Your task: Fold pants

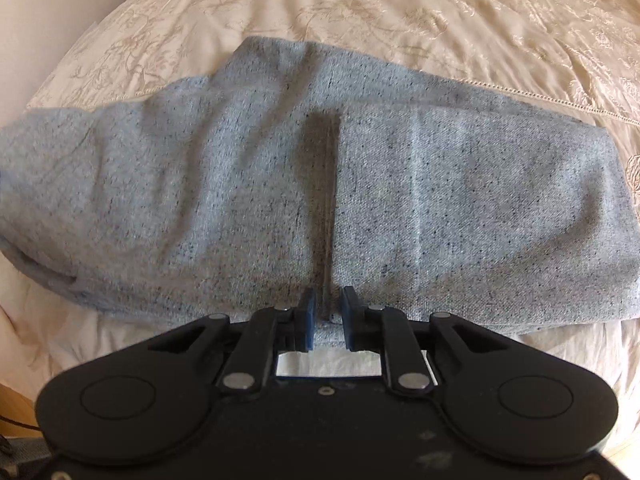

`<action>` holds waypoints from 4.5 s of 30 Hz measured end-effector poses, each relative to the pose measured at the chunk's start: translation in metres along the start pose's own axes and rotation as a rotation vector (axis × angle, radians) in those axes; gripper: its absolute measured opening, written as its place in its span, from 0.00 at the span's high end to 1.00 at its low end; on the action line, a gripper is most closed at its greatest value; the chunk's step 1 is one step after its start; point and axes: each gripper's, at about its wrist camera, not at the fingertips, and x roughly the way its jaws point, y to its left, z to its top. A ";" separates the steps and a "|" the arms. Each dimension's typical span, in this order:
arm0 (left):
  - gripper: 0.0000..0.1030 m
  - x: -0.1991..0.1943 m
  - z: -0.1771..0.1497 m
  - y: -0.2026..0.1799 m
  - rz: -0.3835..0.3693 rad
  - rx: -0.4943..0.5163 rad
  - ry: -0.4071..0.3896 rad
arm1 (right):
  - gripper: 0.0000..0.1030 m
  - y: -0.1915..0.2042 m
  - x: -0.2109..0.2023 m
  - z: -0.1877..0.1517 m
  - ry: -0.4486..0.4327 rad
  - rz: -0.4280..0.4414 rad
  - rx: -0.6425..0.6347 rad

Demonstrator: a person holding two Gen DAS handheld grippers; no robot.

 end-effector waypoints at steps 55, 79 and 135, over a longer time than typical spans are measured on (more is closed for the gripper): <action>0.87 0.119 -0.134 -0.202 0.104 0.083 0.299 | 0.61 -0.149 0.002 0.151 0.052 0.333 0.117; 0.88 0.052 -0.150 -0.196 0.053 0.163 0.201 | 0.91 -0.108 -0.007 0.180 -0.043 0.388 -0.007; 0.87 0.086 -0.137 -0.254 0.018 0.294 0.225 | 0.85 -0.288 -0.062 0.017 -0.054 0.032 0.307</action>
